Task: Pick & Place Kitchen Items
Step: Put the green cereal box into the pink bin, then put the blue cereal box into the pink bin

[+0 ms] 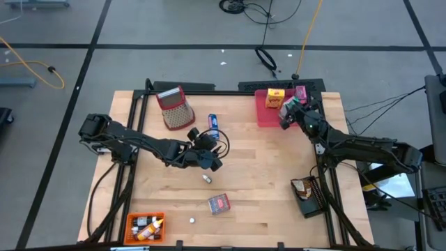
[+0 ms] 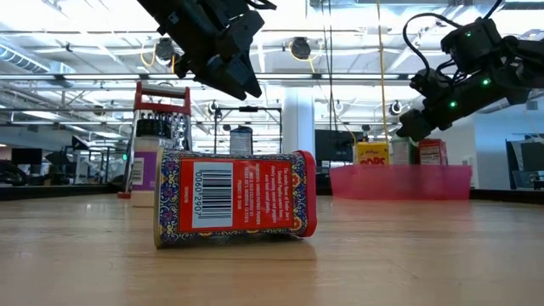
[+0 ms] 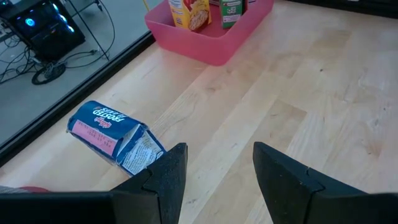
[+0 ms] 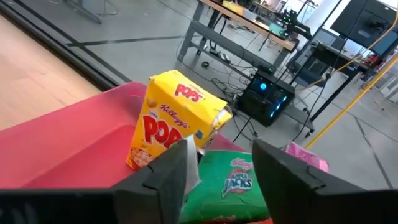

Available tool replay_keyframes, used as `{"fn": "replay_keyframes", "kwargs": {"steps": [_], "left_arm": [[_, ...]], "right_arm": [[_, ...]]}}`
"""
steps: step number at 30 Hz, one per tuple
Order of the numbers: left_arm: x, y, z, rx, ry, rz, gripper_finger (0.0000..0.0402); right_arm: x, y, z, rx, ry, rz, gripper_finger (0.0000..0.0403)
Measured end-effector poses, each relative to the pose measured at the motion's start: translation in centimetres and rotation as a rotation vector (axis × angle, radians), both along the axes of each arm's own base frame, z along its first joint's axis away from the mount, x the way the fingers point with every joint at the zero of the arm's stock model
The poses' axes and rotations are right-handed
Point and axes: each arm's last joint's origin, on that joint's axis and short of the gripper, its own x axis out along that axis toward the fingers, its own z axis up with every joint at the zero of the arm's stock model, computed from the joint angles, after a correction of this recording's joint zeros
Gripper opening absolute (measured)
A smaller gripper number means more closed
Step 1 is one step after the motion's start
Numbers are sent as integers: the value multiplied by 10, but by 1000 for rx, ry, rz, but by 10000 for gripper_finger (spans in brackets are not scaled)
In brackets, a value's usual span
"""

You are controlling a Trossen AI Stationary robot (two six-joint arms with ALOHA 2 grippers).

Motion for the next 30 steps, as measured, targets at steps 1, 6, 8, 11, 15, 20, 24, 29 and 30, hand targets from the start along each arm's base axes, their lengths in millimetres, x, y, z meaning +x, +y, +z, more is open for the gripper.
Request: {"fn": "replay_keyframes", "kwargs": {"steps": [1, 6, 8, 11, 15, 20, 24, 29, 30], "left_arm": [[0, 0, 0, 0, 0, 0, 186], [0, 0, 0, 1, 1, -1, 186], [0, 0, 0, 1, 1, -1, 186], [0, 0, 0, 1, 1, -1, 186], [0, 0, 0, 1, 1, -1, 186], [0, 0, 0, 1, 1, -1, 186], [0, 2, 0, 1, 1, 6, 186], [1, 12, 0, -17, -28, 71, 186], [1, 14, 0, -21, -32, 82, 186]], "right_arm": [[0, 1, 0, -2, -2, 4, 181], [0, 4, 6, -34, -19, 20, 206], [-1, 5, 9, -43, -37, 25, 213], [-2, 8, 13, -62, -54, 33, 221], [-4, 12, 18, -80, -95, 60, 224], [0, 24, 26, -77, -204, 176, 218], [6, 36, 33, -34, -338, 400, 213], [15, 52, 38, 62, -479, 696, 207], [16, 55, 38, 81, -492, 733, 206]]}}
